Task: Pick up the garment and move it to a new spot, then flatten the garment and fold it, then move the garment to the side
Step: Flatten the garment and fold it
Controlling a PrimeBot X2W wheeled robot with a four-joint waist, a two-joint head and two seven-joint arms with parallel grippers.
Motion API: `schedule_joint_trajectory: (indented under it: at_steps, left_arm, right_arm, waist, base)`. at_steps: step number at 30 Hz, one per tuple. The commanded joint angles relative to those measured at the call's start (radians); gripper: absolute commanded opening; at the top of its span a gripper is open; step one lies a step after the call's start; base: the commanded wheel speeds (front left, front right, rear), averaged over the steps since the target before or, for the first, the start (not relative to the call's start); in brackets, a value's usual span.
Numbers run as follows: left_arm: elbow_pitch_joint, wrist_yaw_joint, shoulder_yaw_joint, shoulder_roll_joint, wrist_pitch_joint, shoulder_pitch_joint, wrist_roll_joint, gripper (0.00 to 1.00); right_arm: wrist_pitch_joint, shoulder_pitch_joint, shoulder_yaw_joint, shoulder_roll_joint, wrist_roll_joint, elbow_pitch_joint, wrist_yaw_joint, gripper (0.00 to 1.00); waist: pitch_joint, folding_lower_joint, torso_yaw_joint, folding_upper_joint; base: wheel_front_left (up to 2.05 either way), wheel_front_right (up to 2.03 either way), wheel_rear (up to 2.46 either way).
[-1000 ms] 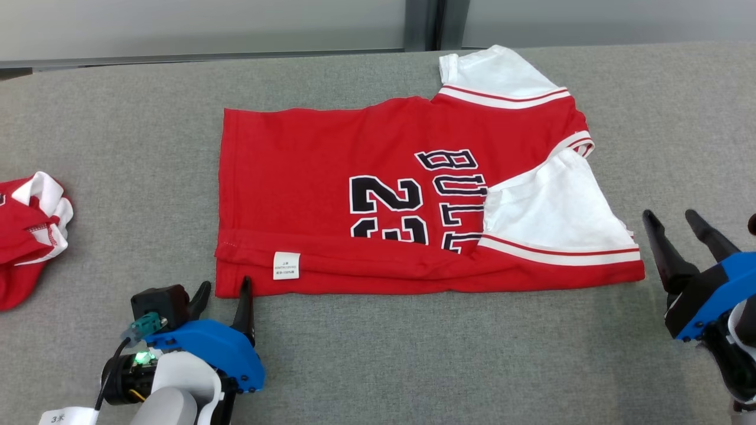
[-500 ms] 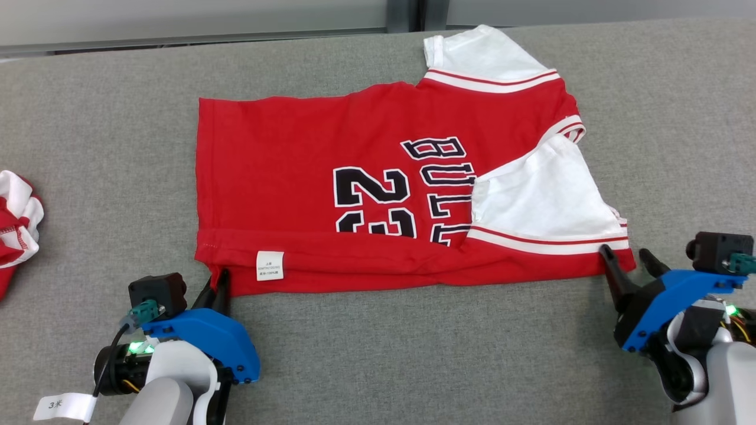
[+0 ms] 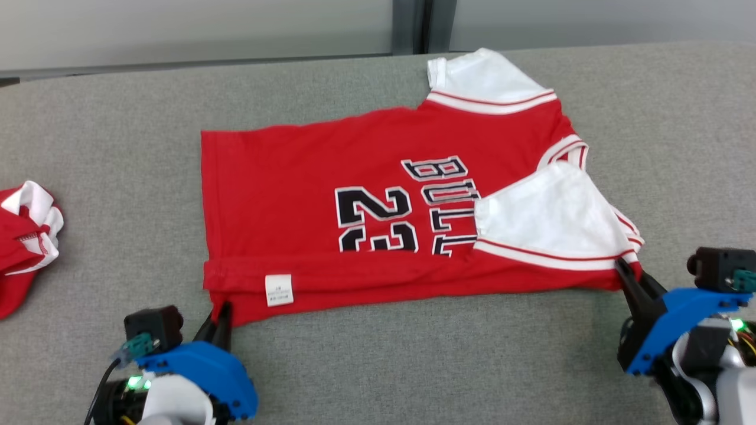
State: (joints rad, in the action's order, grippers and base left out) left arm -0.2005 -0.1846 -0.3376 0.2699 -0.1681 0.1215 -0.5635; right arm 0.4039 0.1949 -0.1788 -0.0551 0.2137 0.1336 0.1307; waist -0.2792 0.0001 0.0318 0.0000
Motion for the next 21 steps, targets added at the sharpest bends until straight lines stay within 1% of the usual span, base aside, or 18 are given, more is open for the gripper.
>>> schedule_joint_trajectory:
  at_steps: [1,3,4,9,12,16,17,18,21]
  left_arm:
    - [0.047,-0.013,0.013,0.026,-0.017,-0.047,-0.009,0.0]
    - [0.103,-0.027,0.019,0.044,-0.039,-0.093,-0.015,0.0]
    - [0.103,-0.027,0.019,0.044,-0.039,-0.093,-0.015,0.0]
    - [0.208,-0.048,0.016,0.087,-0.104,-0.184,-0.025,0.0]
    - [0.24,-0.057,0.01,0.103,-0.136,-0.225,-0.035,0.0]
    - [0.251,-0.061,0.002,0.113,-0.149,-0.259,-0.039,0.0]
    - [0.252,-0.061,0.001,0.115,-0.146,-0.262,-0.036,0.47]
    - [0.251,-0.059,-0.001,0.115,-0.146,-0.264,-0.039,1.0]
    - [0.258,-0.051,0.001,0.113,-0.144,-0.252,-0.047,1.0]
  right_arm:
    - [0.038,-0.062,-0.011,-0.002,0.003,-0.08,0.0,0.0]
    - [0.08,-0.119,-0.025,-0.001,0.007,-0.157,0.0,0.0]
    - [0.08,-0.119,-0.025,-0.001,0.007,-0.157,0.0,0.0]
    - [0.165,-0.259,-0.059,0.003,0.048,-0.294,0.0,0.0]
    - [0.188,-0.332,-0.07,0.004,0.104,-0.315,0.0,0.0]
    - [0.182,-0.38,-0.052,0.004,0.154,-0.292,0.0,0.0]
    - [0.175,-0.381,-0.047,0.004,0.159,-0.285,0.0,0.82]
    - [0.169,-0.378,-0.044,0.004,0.158,-0.278,0.0,1.0]
    - [0.157,-0.339,-0.032,0.004,0.129,-0.28,0.0,1.0]
  waist:
    - [0.022,-0.0001,0.009,0.0]
    - [0.037,-0.0001,0.009,0.0]
    - [0.037,-0.0001,0.009,0.0]
    - [0.058,-0.0001,-0.003,0.0]
    - [0.06,-0.0001,-0.007,0.0]
    - [0.055,-0.0001,-0.006,0.0]
    - [0.054,-0.0001,-0.006,0.0]
    - [0.052,-0.0001,-0.005,0.0]
    - [0.051,-0.0001,-0.002,0.0]
  base:
    - [0.0,0.0,0.0]
    - [0.0,0.0,0.0]
    - [0.0,0.0,0.0]
    - [0.0,0.0,0.0]
    - [0.0,0.0,0.0]
    - [0.0,0.0,0.0]
    - [0.0,0.0,0.0]
    - [0.0,0.0,0.0]
    - [0.0,0.0,0.0]
